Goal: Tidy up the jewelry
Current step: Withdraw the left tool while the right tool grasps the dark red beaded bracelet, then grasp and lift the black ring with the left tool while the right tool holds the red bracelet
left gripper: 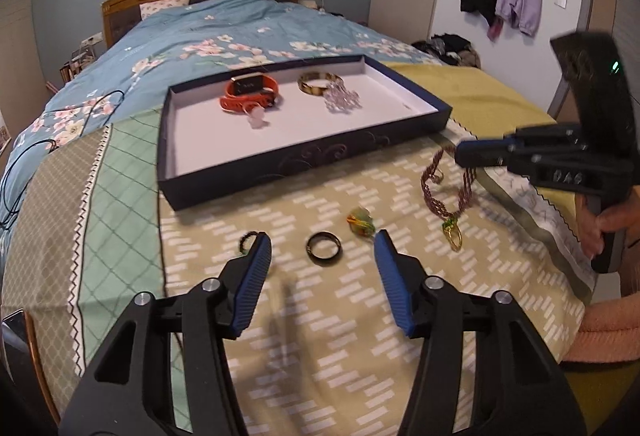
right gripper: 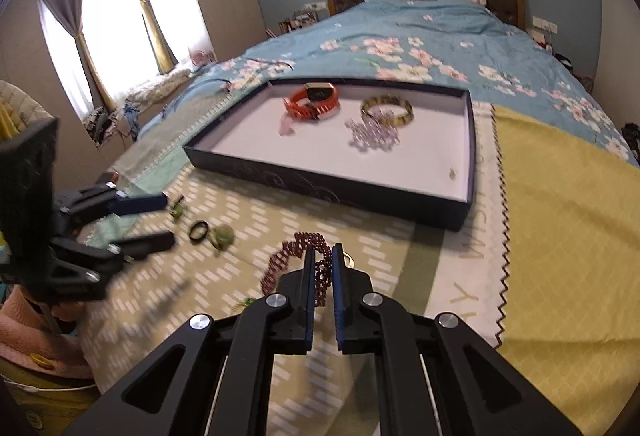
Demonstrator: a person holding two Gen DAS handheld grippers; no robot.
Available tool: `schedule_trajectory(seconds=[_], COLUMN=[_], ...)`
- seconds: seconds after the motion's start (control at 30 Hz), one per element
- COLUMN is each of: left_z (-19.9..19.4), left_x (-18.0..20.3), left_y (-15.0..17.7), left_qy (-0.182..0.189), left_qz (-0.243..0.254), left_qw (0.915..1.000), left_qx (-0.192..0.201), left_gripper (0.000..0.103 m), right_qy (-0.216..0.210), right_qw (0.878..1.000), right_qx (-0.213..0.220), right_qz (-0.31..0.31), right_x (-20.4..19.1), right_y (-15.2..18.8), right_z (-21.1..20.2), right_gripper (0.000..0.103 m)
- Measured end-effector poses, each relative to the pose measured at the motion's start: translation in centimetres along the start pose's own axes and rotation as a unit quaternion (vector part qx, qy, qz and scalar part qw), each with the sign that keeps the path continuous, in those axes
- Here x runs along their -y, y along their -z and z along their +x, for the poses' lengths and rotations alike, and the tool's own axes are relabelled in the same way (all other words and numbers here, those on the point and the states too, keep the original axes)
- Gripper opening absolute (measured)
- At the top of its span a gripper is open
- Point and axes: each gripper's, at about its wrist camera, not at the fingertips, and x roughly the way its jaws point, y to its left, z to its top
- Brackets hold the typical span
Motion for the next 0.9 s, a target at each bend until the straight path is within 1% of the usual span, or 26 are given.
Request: schedule_trajectory(seconds=[0.13,0.2,0.33,0.43,0.6,0.73,0.9], left_z=[0.9,1.6,2.5,3.0,3.2,3.3,3.1], left_x=[0.4,0.3,-0.1,-0.3,-0.4,-0.5,-0.2], left_y=[-0.2,-0.3,-0.6,-0.8,-0.8,-0.8,-0.7], left_qy=[-0.004,-0.004,0.002,0.004,0.004,0.003,-0.001], left_qz=[0.004,0.000,-0.009,-0.013,-0.016,-0.018,-0.016], left_qw=[0.9998,0.9996,0.9991,0.9987,0.9986,0.9985,0.9986], left_qx=[-0.016,-0.027,-0.042,-0.048,-0.051,-0.052,-0.050], left_gripper=[0.050,0.047,0.038,0.035,0.031,0.022,0.022], right_qy=[-0.008,-0.011,-0.016,-0.019,-0.021,-0.022,-0.024], right_qw=[1.000,0.999,0.999,0.999,0.998,0.998,0.998], right_qx=[0.021,0.028,0.039,0.044,0.050,0.052,0.053], right_qz=[-0.013,-0.018,-0.023,-0.023,-0.024,-0.024,-0.022], right_x=[-0.9,-1.3,-1.7,-1.9,-2.0,-2.0,-2.0], right_y=[-0.7,-1.0,-1.5,-1.8,-1.9,-2.0,-2.0], right_z=[-0.9,-1.3,-1.6,-1.7,-1.8,-1.8,-1.8], right_gripper=[0.006,0.006,0.006,0.006,0.006,0.006,0.006])
